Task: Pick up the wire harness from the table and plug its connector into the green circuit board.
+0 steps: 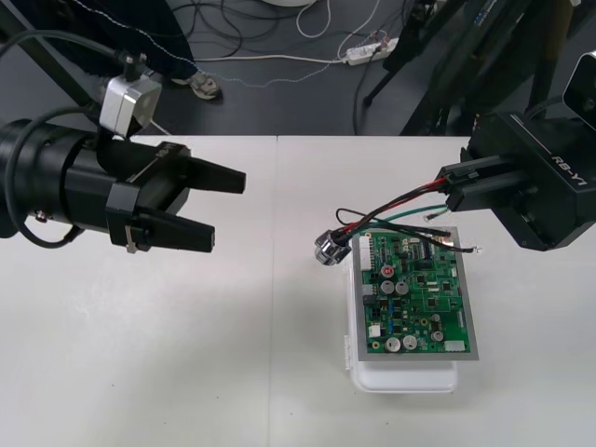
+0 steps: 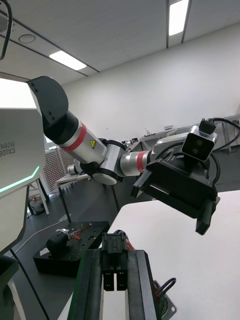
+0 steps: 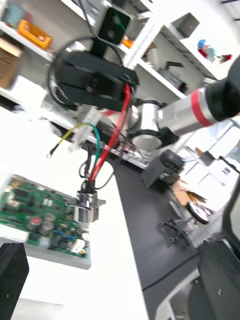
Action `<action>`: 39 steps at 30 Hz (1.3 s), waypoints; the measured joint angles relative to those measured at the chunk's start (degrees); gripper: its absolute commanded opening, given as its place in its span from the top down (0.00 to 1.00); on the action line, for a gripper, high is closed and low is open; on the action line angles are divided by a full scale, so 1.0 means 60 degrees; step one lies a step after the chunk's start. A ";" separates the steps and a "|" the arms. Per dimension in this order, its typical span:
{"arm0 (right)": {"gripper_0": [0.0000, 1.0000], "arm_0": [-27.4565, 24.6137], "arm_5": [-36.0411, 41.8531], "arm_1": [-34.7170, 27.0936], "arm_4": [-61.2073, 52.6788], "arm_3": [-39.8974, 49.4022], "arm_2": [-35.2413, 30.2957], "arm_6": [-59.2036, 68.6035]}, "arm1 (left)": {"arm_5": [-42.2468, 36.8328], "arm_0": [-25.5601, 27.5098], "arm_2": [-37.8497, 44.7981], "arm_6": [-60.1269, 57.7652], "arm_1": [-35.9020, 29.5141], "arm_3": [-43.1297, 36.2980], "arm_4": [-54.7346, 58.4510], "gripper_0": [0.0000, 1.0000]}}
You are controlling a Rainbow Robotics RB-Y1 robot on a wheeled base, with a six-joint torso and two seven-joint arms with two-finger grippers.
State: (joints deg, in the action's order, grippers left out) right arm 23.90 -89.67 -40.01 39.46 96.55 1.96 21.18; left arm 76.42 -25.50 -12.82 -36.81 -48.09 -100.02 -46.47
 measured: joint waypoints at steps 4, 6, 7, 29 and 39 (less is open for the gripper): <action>1.00 -0.0013 0.0000 0.0000 0.0051 0.0000 -0.0030 0.0000 | -0.0758 0.0000 0.0000 0.0001 -0.0392 -0.0393 0.0303 0.00; 1.00 -0.0034 0.0000 0.0000 0.0079 0.0000 -0.0087 0.0000 | -0.1175 0.0000 0.0000 0.0002 -0.0484 -0.0653 0.0405 0.00; 1.00 -0.0045 0.0000 0.0000 0.0087 0.0001 -0.0123 0.0000 | -0.1385 0.0000 0.0000 0.0002 -0.0502 -0.0774 0.0431 0.00; 1.00 -0.1019 0.3141 -0.0775 0.0583 0.2854 -0.0251 0.0000 | -0.2828 0.0005 0.0013 0.0060 0.2530 -0.1248 -0.0441 0.00; 1.00 -0.1217 0.4265 -0.0775 0.0598 0.3455 -0.0154 0.0000 | -0.2981 0.0005 0.0068 0.0608 0.3614 -0.1248 -0.1384 0.00</action>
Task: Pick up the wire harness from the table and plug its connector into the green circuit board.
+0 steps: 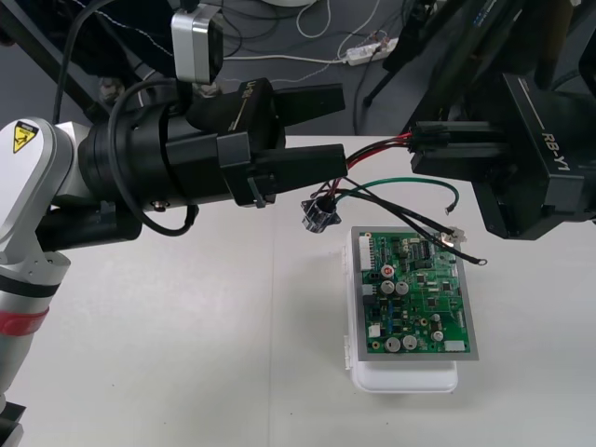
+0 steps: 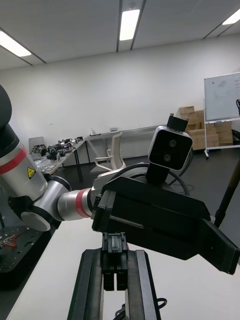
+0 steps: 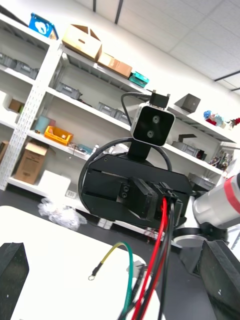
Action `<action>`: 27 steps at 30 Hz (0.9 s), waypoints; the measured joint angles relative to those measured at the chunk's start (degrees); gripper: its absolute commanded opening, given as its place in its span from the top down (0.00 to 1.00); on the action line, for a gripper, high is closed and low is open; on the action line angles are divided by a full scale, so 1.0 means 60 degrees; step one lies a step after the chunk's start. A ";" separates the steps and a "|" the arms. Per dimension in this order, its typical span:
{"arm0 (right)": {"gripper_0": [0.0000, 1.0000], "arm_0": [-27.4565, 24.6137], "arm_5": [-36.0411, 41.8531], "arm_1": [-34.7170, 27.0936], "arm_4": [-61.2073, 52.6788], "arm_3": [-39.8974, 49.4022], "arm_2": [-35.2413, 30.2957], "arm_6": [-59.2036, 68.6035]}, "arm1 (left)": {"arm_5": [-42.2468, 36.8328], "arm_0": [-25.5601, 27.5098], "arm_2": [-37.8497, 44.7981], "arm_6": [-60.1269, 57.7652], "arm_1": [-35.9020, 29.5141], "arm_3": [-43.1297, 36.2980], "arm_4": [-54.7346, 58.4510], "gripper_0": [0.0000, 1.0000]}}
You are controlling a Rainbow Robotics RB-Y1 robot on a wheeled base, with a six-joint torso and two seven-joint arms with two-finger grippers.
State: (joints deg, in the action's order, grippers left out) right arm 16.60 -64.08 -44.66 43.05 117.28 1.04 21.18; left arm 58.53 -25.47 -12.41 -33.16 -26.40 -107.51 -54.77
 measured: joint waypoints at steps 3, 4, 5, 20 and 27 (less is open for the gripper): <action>1.00 -0.0003 0.0155 0.0000 0.0000 0.0113 0.0037 0.0000 | -0.0002 0.0000 0.0000 0.0147 0.0156 -0.0002 -0.0058 0.00; 1.00 -0.0003 0.0194 0.0001 0.0001 0.0148 0.0051 0.0000 | -0.0003 0.0000 0.0000 0.0193 0.0190 -0.0008 -0.0062 0.00; 1.00 -0.0003 0.0229 0.0002 0.0016 0.0181 0.0059 -0.0001 | -0.0004 0.0000 0.0000 0.0243 0.0215 -0.0024 -0.0066 0.00; 1.00 -0.0056 0.0437 0.0380 0.0333 0.0474 0.0060 -0.0096 | -0.0036 0.0000 -0.0002 0.0349 0.0247 -0.0724 -0.0047 0.00; 1.00 -0.0123 0.0437 0.0635 0.0334 0.0520 0.0060 -0.0134 | -0.0036 0.0000 -0.0004 0.0677 0.0270 -0.0746 0.0022 0.00</action>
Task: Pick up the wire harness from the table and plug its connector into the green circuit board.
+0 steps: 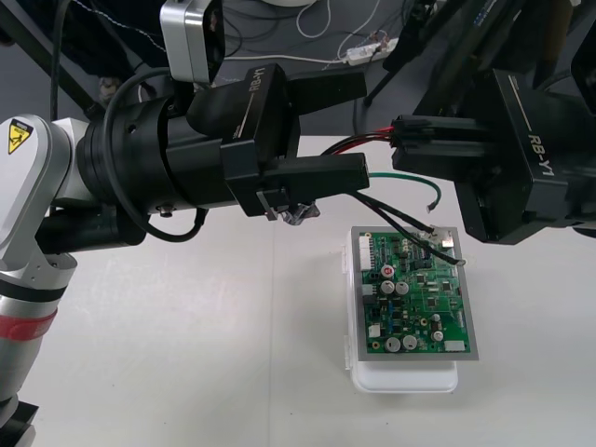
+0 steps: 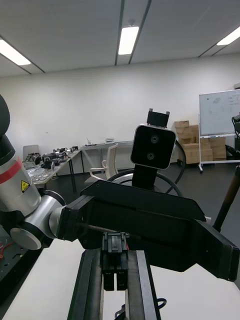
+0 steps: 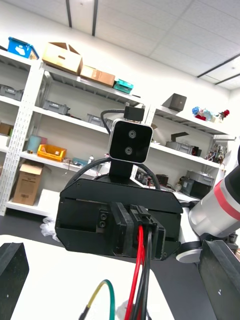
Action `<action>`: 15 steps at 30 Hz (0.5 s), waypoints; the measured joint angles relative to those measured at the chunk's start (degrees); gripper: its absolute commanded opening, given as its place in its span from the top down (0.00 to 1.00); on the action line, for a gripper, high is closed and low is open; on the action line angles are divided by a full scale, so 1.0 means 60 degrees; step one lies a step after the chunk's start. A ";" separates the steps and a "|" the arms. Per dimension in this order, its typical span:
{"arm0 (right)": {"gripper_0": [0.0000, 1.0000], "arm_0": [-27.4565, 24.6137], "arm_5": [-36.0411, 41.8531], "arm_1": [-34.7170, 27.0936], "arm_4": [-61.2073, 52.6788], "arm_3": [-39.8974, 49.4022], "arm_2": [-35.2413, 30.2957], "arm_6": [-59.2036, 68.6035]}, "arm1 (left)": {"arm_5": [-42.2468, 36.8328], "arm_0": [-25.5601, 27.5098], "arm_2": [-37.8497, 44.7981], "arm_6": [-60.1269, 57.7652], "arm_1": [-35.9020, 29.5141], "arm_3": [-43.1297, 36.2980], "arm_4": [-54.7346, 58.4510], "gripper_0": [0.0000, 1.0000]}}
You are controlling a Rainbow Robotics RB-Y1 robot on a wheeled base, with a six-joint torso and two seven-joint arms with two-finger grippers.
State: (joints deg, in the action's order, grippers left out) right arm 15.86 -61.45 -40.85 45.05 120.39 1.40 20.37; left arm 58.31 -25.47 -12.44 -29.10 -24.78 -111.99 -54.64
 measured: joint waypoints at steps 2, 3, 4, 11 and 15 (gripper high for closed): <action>1.00 -0.0023 0.0000 0.0030 0.0000 0.0016 0.0000 -0.0001 | 0.0000 0.0000 0.0000 0.0072 0.0048 -0.0001 0.0000 0.00; 1.00 -0.0032 0.0000 0.0038 0.0000 0.0025 0.0000 -0.0001 | 0.0000 -0.0001 0.0000 0.0108 0.0084 -0.0001 -0.0002 0.00; 1.00 -0.0039 0.0000 0.0041 0.0000 0.0031 0.0000 -0.0001 | 0.0000 -0.0002 0.0000 0.0137 0.0120 -0.0001 -0.0014 0.00; 1.00 -0.0081 -0.0001 0.0039 0.0000 0.0048 0.0000 -0.0002 | -0.0001 -0.0006 0.0000 0.0171 0.0286 -0.0004 -0.0238 0.00; 1.00 -0.0086 -0.0019 0.0014 0.0000 0.0049 0.0000 -0.0002 | -0.0001 -0.0035 0.0000 0.0171 0.0293 -0.0004 -0.0240 0.00</action>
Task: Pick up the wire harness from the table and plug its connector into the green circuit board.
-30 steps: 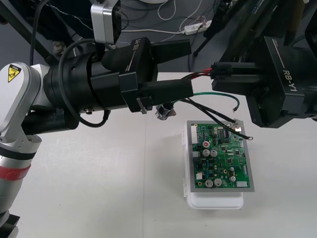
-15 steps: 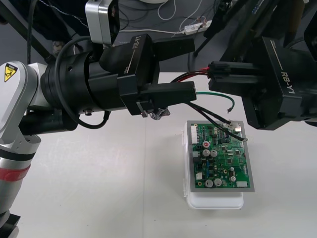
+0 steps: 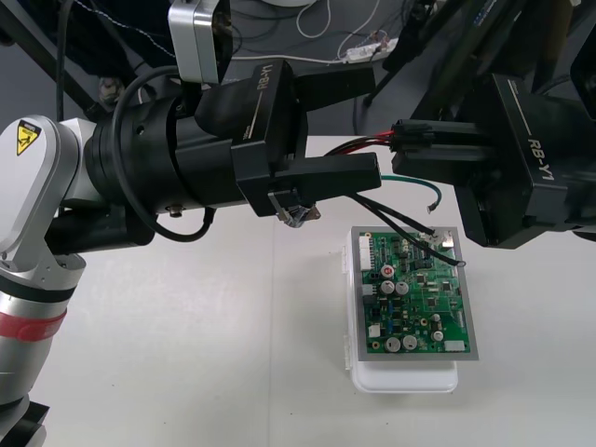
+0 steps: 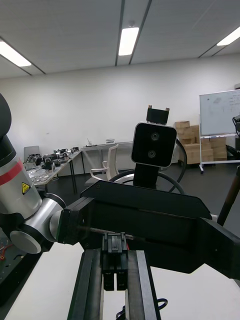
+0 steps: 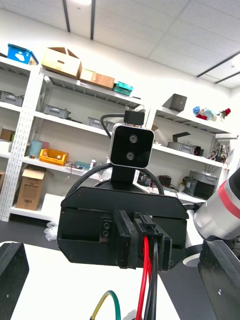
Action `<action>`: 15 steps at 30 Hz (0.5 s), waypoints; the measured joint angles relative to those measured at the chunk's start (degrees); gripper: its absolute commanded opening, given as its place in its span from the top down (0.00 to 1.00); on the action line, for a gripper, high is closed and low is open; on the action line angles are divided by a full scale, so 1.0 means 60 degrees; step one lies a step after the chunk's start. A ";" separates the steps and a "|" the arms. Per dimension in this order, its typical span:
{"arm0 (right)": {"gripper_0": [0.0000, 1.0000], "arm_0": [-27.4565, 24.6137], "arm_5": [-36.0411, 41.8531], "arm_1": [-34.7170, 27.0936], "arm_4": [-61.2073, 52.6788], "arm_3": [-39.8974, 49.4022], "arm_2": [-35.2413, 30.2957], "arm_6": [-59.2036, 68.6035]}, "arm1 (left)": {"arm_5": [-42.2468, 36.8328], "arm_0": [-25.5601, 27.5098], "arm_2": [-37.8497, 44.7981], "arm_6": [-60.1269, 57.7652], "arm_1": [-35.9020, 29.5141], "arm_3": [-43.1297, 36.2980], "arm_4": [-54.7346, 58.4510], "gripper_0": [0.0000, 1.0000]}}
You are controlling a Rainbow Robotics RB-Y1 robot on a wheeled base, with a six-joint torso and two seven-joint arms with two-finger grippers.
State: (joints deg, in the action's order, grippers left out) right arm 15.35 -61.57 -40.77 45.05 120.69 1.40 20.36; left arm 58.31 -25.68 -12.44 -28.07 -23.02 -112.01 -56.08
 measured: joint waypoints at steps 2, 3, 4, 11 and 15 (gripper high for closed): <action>1.00 -0.0006 -0.0007 -0.0026 0.0000 0.0000 0.0000 0.0000 | 0.0000 -0.0036 0.0000 0.0000 0.0000 0.0000 0.0000 0.00; 1.00 -0.0012 -0.0017 -0.0043 0.0000 0.0001 0.0000 0.0000 | 0.0000 -0.0059 0.0000 0.0000 0.0000 0.0000 0.0000 0.00; 1.00 -0.0017 -0.0034 -0.0063 0.0000 0.0002 0.0000 0.0000 | 0.0000 -0.0081 0.0000 0.0000 0.0000 0.0000 0.0000 0.00; 1.00 -0.0035 -0.0421 -0.0122 0.0000 0.0000 0.0000 0.0001 | -0.0005 -0.0280 -0.0100 0.0000 -0.0162 -0.0001 0.0019 0.00; 1.00 -0.0036 -0.0564 -0.0124 0.0000 -0.0001 0.0000 0.0001 | -0.0058 -0.0324 -0.0320 0.0000 -0.0513 -0.0004 0.0220 0.00</action>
State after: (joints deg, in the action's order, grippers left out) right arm 15.13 -64.95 -41.52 45.05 120.68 1.39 20.37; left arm 57.96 -27.62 -14.36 -28.07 -26.10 -112.03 -54.75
